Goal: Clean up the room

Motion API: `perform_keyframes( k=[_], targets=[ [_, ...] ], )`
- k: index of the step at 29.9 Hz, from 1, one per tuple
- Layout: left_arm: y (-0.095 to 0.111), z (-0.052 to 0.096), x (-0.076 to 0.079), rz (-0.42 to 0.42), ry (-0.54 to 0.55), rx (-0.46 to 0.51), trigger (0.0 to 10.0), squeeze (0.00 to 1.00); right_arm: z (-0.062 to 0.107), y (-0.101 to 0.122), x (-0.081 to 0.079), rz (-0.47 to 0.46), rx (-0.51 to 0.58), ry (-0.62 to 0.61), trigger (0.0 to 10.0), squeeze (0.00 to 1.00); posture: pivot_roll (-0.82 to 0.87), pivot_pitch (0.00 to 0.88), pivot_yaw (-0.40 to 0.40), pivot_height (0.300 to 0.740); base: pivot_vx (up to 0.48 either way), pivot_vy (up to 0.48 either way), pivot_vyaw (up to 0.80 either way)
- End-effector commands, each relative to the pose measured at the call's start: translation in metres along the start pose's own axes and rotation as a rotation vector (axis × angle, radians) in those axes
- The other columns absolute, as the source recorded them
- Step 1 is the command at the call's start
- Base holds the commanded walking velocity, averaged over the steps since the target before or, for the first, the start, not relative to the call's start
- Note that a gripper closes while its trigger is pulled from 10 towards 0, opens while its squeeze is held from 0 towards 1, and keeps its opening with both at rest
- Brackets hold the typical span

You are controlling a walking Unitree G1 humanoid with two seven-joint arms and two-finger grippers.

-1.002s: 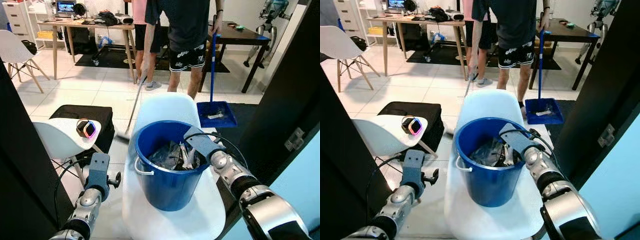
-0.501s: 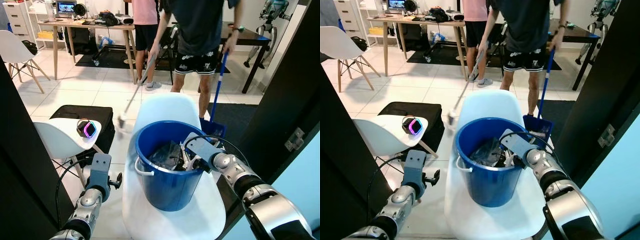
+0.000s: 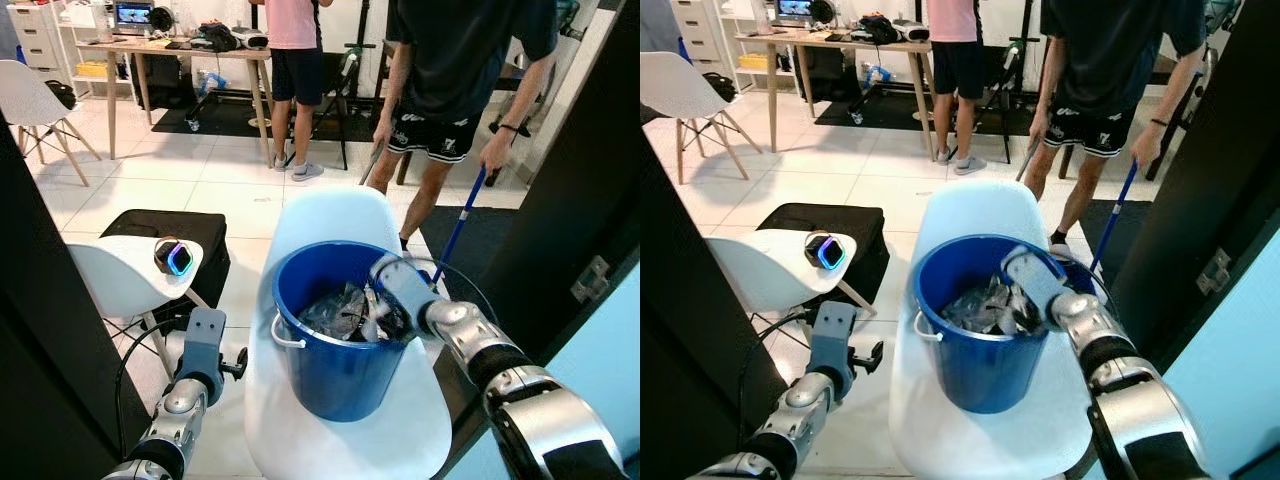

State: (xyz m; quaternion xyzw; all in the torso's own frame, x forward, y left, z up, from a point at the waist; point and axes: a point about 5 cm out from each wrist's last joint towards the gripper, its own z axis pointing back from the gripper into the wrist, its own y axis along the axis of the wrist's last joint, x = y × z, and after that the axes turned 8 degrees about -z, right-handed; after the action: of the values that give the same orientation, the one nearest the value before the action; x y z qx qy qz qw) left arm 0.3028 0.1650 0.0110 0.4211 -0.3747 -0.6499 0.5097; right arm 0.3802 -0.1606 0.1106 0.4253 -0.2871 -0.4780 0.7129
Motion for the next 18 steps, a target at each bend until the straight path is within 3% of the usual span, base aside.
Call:
perform_keyframes(
  k=[1, 3, 4, 7, 10, 11, 13, 14, 16, 18],
  targets=[
    [-0.003, 0.0, 0.0, 0.013, -0.004, -0.021, 10.0, 0.0, 0.001, 0.005, 0.001, -0.083, 0.027, 0.009, 10.0, 0.0, 0.01, 0.0, -0.058, 0.74, 0.0, 0.0, 0.0],
    [-0.003, 0.0, 0.0, 0.022, -0.004, -0.025, 10.0, 0.0, 0.001, 0.005, 0.003, -0.282, 0.03, 0.005, 10.0, 0.0, 0.01, 0.0, -0.058, 0.74, 0.0, 0.0, 0.0],
    [-0.003, 0.0, 0.0, 0.022, -0.004, -0.025, 10.0, 0.0, 0.001, 0.005, 0.003, -0.282, 0.03, 0.005, 10.0, 0.0, 0.01, 0.0, -0.058, 0.74, 0.0, 0.0, 0.0],
    [-0.005, 0.001, -0.001, 0.026, -0.007, -0.03, 10.0, 0.0, 0.001, 0.002, 0.005, -0.546, 0.02, -0.03, 10.0, 0.0, 0.01, 0.0, -0.055, 0.74, 0.0, 0.0, 0.0],
    [-0.005, 0.001, 0.0, 0.029, -0.011, -0.03, 10.0, 0.0, 0.002, 0.004, 0.008, -0.597, 0.052, -0.066, 10.0, 0.0, 0.01, 0.0, -0.055, 0.74, 0.0, 0.0, 0.0],
    [-0.005, 0.001, 0.0, 0.029, -0.011, -0.03, 10.0, 0.0, 0.002, 0.004, 0.008, -0.597, 0.052, -0.066, 10.0, 0.0, 0.01, 0.0, -0.055, 0.74, 0.0, 0.0, 0.0],
    [-0.004, 0.001, 0.002, 0.046, -0.021, -0.028, 10.0, 0.0, 0.004, 0.016, 0.012, -0.56, 0.186, -0.044, 10.0, 0.0, 0.01, 0.0, -0.056, 0.74, 0.0, 0.0, 0.0],
    [-0.004, 0.001, 0.002, 0.046, -0.021, -0.028, 10.0, 0.0, 0.004, 0.016, 0.012, -0.56, 0.186, -0.044, 10.0, 0.0, 0.01, 0.0, -0.056, 0.74, 0.0, 0.0, 0.0],
    [-0.011, 0.002, 0.0, 0.069, 0.0, -0.071, 10.0, 0.0, 0.004, 0.02, 0.006, -0.548, 0.271, 0.036, 10.0, 0.0, 0.01, 0.0, -0.057, 0.74, 0.0, 0.0, 0.0],
    [-0.011, 0.002, 0.0, 0.069, 0.0, -0.071, 10.0, 0.0, 0.004, 0.02, 0.006, -0.548, 0.271, 0.036, 10.0, 0.0, 0.01, 0.0, -0.057, 0.74, 0.0, 0.0, 0.0]
  ],
)
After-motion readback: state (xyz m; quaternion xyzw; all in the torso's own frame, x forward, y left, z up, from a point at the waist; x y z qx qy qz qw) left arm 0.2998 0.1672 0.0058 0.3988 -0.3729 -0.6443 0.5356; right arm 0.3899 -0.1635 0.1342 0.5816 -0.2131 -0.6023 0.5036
